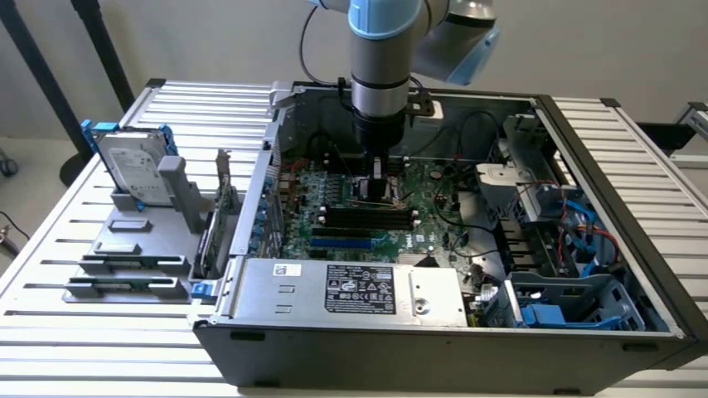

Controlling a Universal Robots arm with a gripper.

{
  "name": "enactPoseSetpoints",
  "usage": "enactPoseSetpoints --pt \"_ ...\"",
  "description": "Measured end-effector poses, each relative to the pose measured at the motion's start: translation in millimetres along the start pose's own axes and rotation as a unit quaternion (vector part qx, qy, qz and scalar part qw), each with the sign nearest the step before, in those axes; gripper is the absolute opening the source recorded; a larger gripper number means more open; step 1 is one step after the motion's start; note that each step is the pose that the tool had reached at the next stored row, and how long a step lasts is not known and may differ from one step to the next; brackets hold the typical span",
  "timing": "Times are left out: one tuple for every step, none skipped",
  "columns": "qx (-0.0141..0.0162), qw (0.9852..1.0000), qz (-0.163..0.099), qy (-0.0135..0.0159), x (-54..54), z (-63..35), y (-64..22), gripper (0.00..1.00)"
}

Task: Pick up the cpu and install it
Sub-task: 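Place the cpu into insertion slot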

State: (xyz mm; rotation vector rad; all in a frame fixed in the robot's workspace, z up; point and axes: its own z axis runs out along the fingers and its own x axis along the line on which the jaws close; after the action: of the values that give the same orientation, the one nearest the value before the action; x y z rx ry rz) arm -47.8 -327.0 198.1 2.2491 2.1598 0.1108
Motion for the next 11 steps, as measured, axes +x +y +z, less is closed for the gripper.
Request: enactPoseSetpoints --pt "-0.0002 1.0000 0.000 0.0000 0.1 0.0 0.0 0.55" --pt "-0.0004 1.0000 -0.001 0.0001 0.2 0.0 0.0 0.55" --pt "-0.0006 1.0000 -0.002 0.0001 0.2 0.0 0.0 0.55" --pt "-0.0009 1.0000 -0.002 0.0002 0.2 0.0 0.0 0.55" --pt "-0.0011 1.0000 -0.003 0.0003 0.3 0.1 0.0 0.55" --pt "-0.0012 1.0000 -0.004 0.0002 0.3 0.0 0.0 0.55" --pt "-0.0013 1.0000 -0.004 0.0002 0.3 0.1 0.0 0.55" --pt "-0.0014 1.0000 -0.004 0.0002 0.3 0.1 0.0 0.55" --pt "-0.0016 1.0000 -0.004 0.0002 0.3 0.1 -0.1 0.55" --pt "-0.0018 1.0000 -0.005 0.0003 0.3 0.3 -0.1 0.55" --pt "-0.0019 1.0000 -0.005 0.0003 0.3 0.4 -0.1 0.55"
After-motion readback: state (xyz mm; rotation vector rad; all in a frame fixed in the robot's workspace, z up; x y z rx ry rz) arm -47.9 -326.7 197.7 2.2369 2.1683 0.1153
